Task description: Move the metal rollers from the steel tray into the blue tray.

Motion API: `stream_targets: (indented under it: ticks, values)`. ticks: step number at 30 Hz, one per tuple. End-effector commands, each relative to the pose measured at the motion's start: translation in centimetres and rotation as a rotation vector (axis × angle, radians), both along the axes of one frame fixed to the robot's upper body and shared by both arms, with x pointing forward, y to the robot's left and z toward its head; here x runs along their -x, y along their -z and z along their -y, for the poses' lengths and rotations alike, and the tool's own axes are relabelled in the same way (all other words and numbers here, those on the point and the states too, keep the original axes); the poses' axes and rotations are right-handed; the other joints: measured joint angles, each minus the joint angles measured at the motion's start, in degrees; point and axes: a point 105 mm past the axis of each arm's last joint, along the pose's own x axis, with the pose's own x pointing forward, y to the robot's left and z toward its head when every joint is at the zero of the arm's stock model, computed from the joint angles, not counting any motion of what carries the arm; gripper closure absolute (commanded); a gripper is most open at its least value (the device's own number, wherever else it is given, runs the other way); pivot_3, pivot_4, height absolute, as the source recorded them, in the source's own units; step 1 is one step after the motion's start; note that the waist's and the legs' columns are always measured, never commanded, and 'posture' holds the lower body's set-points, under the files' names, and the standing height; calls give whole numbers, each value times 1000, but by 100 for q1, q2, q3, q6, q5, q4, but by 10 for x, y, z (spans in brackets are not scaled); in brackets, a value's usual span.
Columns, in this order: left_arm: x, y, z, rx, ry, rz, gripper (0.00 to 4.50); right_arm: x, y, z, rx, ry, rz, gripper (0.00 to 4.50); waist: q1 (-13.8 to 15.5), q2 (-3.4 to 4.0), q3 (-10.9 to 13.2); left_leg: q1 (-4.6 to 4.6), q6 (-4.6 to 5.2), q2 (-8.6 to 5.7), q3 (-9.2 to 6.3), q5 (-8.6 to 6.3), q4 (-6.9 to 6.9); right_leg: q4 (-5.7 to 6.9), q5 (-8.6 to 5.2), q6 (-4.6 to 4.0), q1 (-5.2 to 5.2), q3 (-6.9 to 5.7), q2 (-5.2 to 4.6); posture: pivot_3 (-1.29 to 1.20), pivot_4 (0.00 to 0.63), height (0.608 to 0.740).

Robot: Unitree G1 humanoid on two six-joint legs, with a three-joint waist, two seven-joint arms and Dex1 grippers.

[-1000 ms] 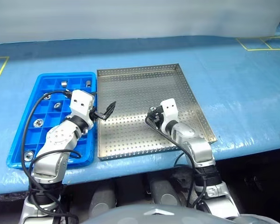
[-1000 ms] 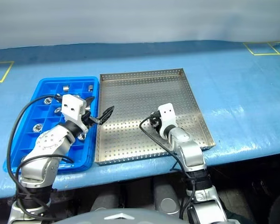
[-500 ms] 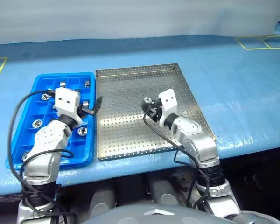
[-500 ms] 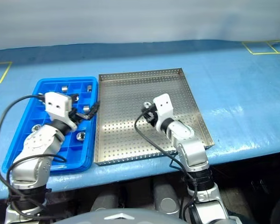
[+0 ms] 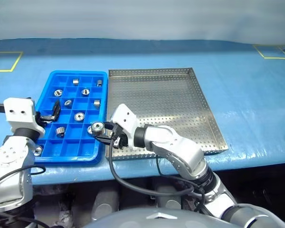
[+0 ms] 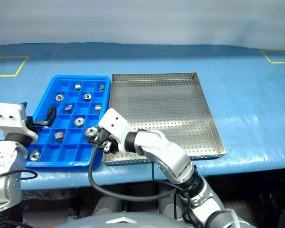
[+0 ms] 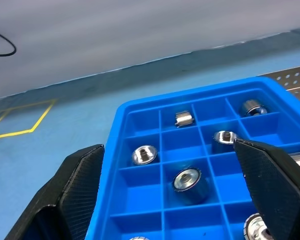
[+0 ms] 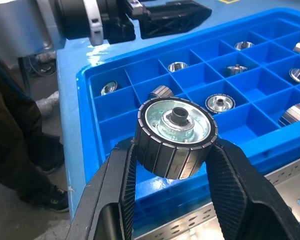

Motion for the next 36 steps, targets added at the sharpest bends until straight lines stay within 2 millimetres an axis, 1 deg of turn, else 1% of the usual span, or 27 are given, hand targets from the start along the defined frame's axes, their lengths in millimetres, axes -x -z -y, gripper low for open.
stream_targets:
  ticks: [1, 4, 9, 14, 19, 22, 25, 30, 33, 36]
  values:
    - [4, -14, 6, -36, 27, 32, 0, 6, 0, -12, -25, -45, -14, 2809, 6, 0, 0, 1, -2, 2, 0, 1, 0, 1, -1, -1, 0, -1, 4, -35, 150, 740]
    - [4, -14, 8, -44, 39, 22, 0, 6, 10, -23, -3, -60, -31, 2809, 0, 0, 0, 3, -5, 8, 0, 3, -1, 7, -3, -4, -1, -2, 13, -27, 150, 740]
    - [10, -18, -1, -70, 14, 10, 0, 12, 17, -37, 0, -98, -63, 2809, -2, -2, -1, 3, -6, 9, 0, 3, -5, 9, -2, -3, -4, -2, 15, -13, 150, 740]
    - [16, -17, -8, -81, -19, -4, 0, 14, 15, -44, -3, -129, -44, 2809, 39, -1, -1, 3, -5, 8, 0, 2, -6, 5, 1, 2, -3, -2, 12, 0, 150, 740]
    - [19, -17, -10, -82, -32, -3, 0, 22, 14, -56, 4, -193, -34, 2809, 75, -1, -1, 3, -7, 11, -4, 3, -6, 6, -7, -10, -3, -9, 14, 18, 150, 740]
    - [20, -18, -10, -83, -32, 0, 0, 25, 22, -66, 27, -233, -42, 2809, 81, -2, -1, 3, -7, 11, -4, 4, -6, 7, -7, -10, -2, -10, 13, 27, 150, 740]
    - [22, -17, -9, -84, -32, -4, 0, 22, 28, -73, 44, -248, -38, 2809, 88, -6, -3, 3, -7, 11, -4, 4, -6, 6, -7, -11, -2, -10, 13, 47, 150, 740]
    - [36, -11, -13, -81, -71, -28, 0, 7, 29, -83, 54, -238, -8, 2809, 111, -9, -5, 3, -8, 11, -4, 3, -9, 5, -6, -11, -4, -10, 13, 80, 150, 740]
    - [51, -4, -19, -76, -118, -50, 0, 2, 28, -86, 56, -240, 9, 2809, 168, -9, -5, 3, -9, 11, -7, 3, -16, 5, -9, -16, -4, -12, 12, 115, 150, 740]
    - [69, 0, -30, -86, -179, -81, 0, 1, 27, -88, 54, -252, 16, 2809, 219, -12, -7, 3, -14, 16, -9, 0, -21, 5, -16, -28, -6, -18, 12, 142, 150, 740]
